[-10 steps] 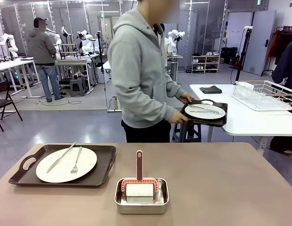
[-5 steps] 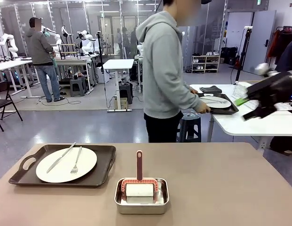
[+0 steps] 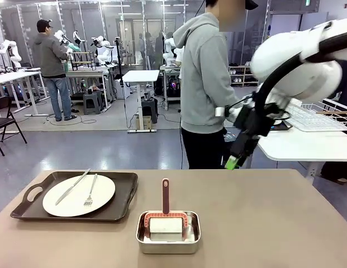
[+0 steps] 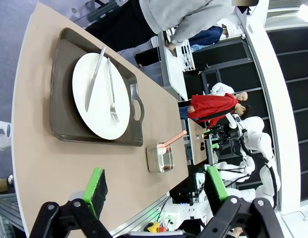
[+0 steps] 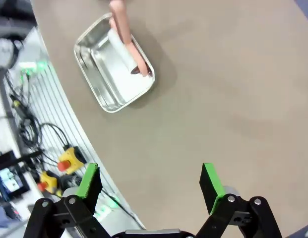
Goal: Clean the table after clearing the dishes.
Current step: When the left (or right) Handle tray is removed, use the left hand (or right hand) to clean the left (or right) side of the table with the Lint Roller.
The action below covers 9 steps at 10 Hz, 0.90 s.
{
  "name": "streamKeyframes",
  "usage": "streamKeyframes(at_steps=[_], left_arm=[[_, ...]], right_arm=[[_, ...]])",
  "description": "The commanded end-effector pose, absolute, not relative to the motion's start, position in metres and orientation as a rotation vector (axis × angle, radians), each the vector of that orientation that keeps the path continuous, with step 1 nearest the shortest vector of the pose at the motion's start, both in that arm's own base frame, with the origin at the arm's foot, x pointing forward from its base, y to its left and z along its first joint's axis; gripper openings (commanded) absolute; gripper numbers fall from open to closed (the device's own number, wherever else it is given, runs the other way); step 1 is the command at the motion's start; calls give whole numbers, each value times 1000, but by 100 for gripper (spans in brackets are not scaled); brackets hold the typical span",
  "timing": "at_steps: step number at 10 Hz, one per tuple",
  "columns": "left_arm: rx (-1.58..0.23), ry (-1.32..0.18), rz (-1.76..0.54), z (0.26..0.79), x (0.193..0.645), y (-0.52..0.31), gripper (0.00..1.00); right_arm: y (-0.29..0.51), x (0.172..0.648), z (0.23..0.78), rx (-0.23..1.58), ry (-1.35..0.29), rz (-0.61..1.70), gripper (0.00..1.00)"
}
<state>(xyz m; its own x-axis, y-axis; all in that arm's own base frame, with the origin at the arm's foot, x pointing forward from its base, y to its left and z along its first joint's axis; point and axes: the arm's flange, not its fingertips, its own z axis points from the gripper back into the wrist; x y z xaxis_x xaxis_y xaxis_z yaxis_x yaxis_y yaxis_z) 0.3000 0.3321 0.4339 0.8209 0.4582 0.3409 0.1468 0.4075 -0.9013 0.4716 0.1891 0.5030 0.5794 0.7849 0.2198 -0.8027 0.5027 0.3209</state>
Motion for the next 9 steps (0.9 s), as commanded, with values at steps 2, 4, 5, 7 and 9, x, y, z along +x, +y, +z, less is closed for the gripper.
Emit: streamKeyframes(at_steps=[2,4,5,7,9], left_arm=[[-1153,-603,198,438,296,334,100],[-1153,-603,198,438,296,334,100],[-1153,-603,198,438,296,334,100],[-1153,-603,198,438,296,334,100],[-1153,-603,198,438,296,334,100]], right_arm=[[223,481,487,320,-64,1155,100],[215,483,492,305,-85,1156,100],[231,474,483,324,-38,1148,100],[231,474,483,324,-38,1148,100],[231,474,483,324,-38,1148,100]])
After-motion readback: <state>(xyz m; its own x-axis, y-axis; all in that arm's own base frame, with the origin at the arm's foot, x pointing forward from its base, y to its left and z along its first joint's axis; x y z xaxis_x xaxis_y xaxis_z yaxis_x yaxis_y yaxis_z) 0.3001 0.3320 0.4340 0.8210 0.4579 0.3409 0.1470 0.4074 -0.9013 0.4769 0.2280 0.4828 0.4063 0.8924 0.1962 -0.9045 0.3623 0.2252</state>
